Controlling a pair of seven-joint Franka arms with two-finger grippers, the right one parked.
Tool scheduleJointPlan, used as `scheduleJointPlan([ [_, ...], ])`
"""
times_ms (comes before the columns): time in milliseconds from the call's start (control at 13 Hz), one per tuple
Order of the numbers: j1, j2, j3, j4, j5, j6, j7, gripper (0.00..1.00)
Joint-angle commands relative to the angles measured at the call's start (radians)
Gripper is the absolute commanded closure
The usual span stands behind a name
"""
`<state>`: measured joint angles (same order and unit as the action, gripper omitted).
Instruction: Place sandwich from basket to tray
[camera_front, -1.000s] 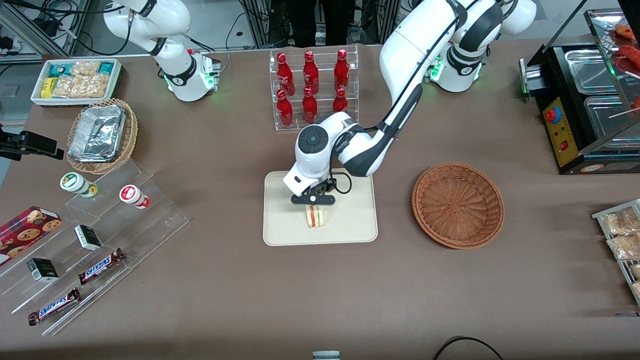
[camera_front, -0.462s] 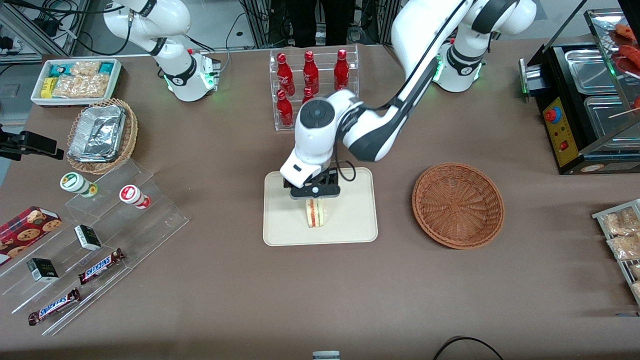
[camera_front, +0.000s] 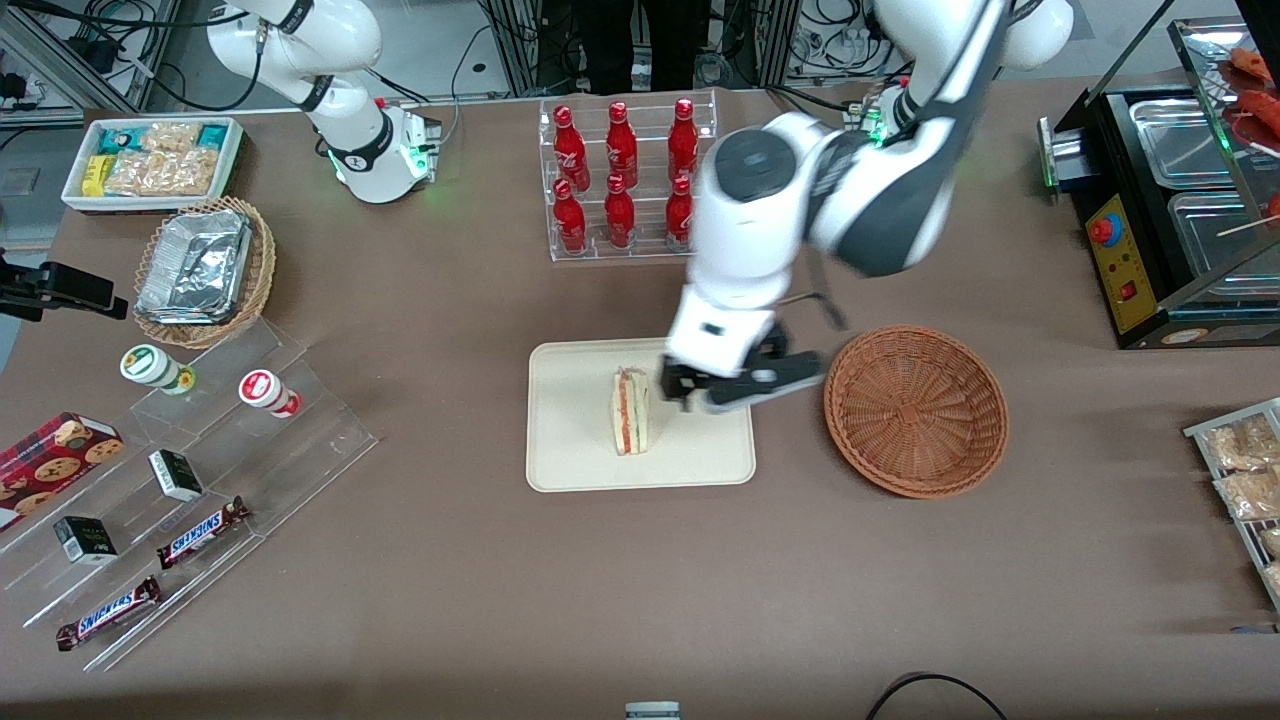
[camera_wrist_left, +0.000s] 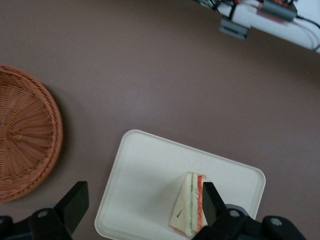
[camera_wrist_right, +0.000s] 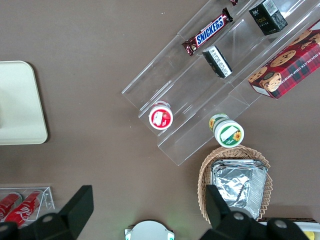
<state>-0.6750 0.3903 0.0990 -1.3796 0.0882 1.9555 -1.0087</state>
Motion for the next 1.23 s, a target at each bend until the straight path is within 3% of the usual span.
scheduleJointPlan([
  [0, 0.084, -0.099, 0.011, -0.033, -0.005, -0.068, 0.046, 0.0],
  [231, 0.219, -0.187, 0.011, -0.032, -0.082, -0.244, 0.342, 0.0],
  [615, 0.373, -0.302, 0.011, -0.054, -0.09, -0.459, 0.733, 0.0],
  [923, 0.497, -0.474, 0.013, -0.243, -0.087, -0.463, 0.99, 0.0],
  [1154, 0.537, -0.534, 0.004, -0.294, -0.082, -0.469, 1.058, 0.0],
])
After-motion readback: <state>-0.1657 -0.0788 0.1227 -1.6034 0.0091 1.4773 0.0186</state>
